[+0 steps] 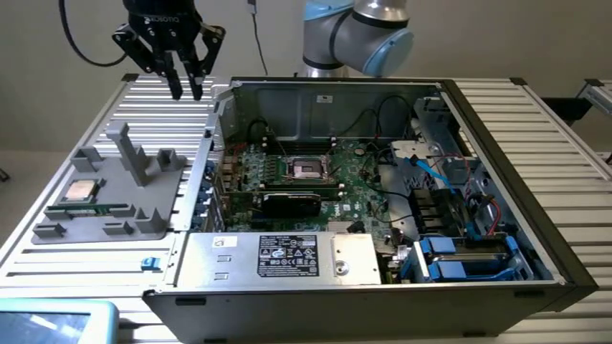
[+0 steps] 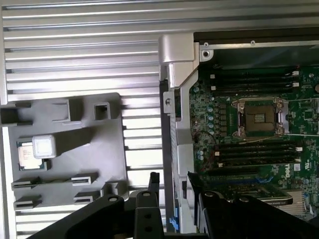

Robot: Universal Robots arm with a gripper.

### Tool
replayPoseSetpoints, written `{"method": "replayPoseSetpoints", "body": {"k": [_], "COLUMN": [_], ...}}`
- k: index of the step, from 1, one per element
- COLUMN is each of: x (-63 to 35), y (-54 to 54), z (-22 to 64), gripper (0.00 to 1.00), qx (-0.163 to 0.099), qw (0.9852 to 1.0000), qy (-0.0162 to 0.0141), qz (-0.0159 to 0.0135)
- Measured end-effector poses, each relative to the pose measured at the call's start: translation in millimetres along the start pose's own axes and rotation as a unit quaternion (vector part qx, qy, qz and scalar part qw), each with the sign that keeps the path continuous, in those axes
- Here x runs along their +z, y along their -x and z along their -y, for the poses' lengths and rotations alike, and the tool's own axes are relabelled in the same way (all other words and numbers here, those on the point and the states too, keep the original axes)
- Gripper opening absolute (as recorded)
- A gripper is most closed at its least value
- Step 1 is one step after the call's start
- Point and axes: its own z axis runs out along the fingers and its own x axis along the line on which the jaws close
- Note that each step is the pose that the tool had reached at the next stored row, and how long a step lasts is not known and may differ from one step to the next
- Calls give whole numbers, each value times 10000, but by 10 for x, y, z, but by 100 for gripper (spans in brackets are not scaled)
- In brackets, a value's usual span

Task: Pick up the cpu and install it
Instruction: 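Reach for the cpu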

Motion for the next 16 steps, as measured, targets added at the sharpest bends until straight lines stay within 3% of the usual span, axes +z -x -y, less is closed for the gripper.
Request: {"method": "replayPoseSetpoints", "body": {"k": [16], "x": [-4], "y": [-730], "z": [0], "gripper": [35], "qx": [2], "qw": [10000], "qy": [-2], "qz": [-36]}}
